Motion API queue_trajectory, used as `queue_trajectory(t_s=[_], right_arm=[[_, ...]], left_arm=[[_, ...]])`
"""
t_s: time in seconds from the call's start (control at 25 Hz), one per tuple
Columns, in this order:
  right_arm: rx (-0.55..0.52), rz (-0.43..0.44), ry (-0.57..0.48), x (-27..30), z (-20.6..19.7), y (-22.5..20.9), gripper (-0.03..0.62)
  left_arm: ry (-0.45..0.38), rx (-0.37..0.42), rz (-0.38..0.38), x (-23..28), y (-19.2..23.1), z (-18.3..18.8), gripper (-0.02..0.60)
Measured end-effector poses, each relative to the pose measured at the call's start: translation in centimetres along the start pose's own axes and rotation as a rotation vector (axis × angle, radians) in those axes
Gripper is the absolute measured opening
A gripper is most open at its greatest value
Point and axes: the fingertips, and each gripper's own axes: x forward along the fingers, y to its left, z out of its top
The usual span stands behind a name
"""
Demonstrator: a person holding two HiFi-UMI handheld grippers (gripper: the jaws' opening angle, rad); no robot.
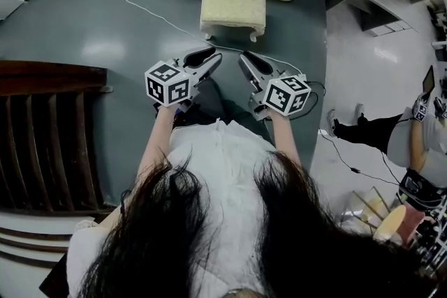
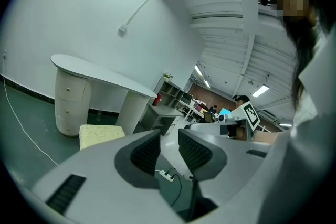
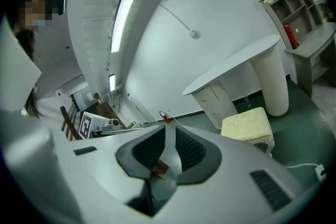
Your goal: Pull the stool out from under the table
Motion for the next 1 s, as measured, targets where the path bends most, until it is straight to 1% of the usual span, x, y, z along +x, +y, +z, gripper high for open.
queue_trajectory(t_s=[0.28, 0.56, 1.0], right_arm=[[-0.048, 0.018, 0.018, -0.3, -0.3, 1.5, 0.064], [-0.094, 0.038, 0.047, -0.7, -1.6, 3.2, 0.063], [-0.118, 0.025, 0.058, -2.0, -2.8, 3.4, 0.063]], left_arm=[[-0.029, 0.015, 0.025, -1.6, -0.9, 0.6, 0.117], [-0.051, 0.019, 0.044, -3.2, -1.4, 0.1, 0.117], [-0.067, 0.016, 0.048, -3.8, -2.4, -1.0, 0.117]])
